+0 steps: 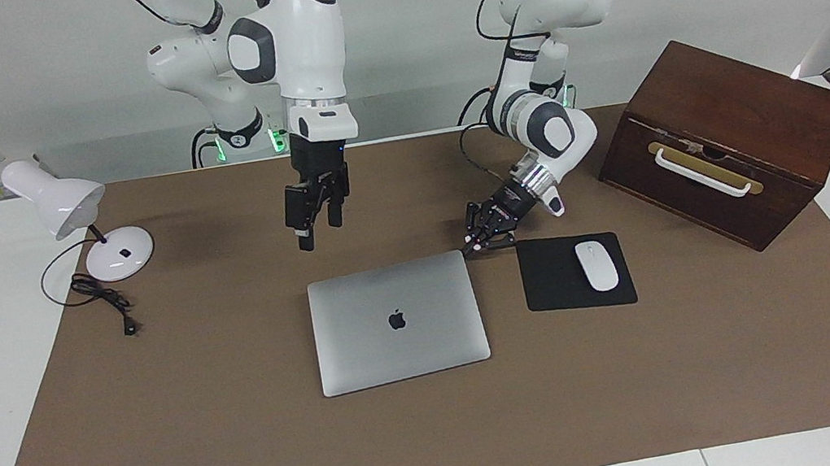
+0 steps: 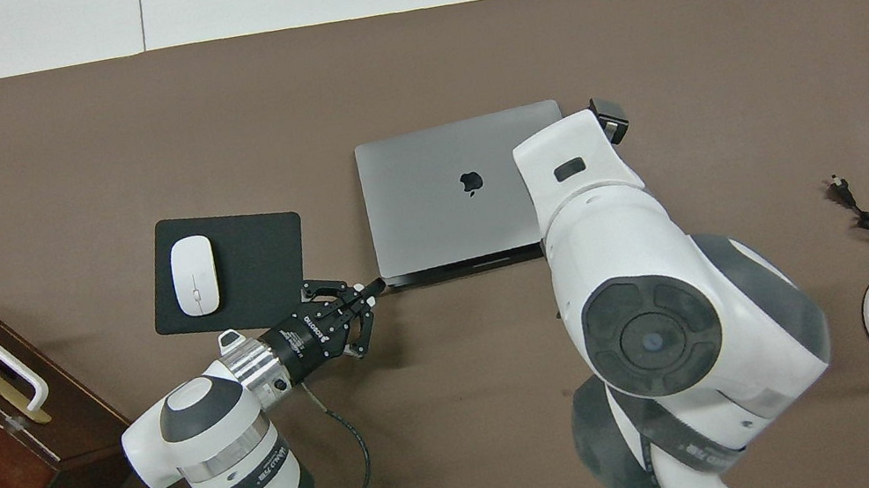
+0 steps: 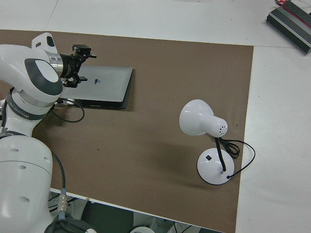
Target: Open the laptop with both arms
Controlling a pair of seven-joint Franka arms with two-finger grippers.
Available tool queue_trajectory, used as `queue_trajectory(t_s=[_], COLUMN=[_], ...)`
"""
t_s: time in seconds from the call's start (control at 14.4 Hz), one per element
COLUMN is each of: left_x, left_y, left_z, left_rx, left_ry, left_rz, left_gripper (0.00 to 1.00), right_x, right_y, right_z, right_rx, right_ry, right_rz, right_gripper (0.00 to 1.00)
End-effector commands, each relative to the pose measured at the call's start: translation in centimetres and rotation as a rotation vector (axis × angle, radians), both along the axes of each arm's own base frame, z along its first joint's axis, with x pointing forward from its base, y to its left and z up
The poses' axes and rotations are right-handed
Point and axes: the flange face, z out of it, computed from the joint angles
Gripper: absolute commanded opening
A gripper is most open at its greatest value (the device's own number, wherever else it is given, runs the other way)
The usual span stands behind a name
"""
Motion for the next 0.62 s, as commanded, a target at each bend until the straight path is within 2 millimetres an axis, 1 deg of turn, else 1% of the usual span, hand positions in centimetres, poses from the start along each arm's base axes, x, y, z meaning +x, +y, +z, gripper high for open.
queue_trajectory(t_s=[0.0, 0.21, 0.35, 0.42, 0.56], left_x=[0.2, 0.2, 0.0, -0.1, -0.2], left_y=[-1.2, -1.6, -2.1, -2.2, -2.7], left_z=[0.0, -0.5, -0.5, -0.6, -0.6], left_rx=[0.023, 0.030, 0.032, 0.033, 0.036], left_ry=[-0.017, -0.014, -0.022, -0.016, -0.017], left_rz=[0.006, 0.006, -0.006, -0.001, -0.005], left_gripper=[0.00, 0.00, 0.00, 0.00, 0.00], right_x=[0.1, -0.4, -1.0, -1.1, -1.4], right_y=[0.9, 2.0, 3.7, 4.2, 5.1], right_z=[-2.3, -4.2, -5.6, -6.6, -8.0], right_rx=[-0.029, -0.042, -0.049, -0.057, -0.054], right_ry=[0.019, 0.050, 0.070, 0.084, 0.096], right_rz=[0.036, 0.057, 0.089, 0.100, 0.120], right_gripper=[1.00, 1.00, 1.00, 1.00, 1.00])
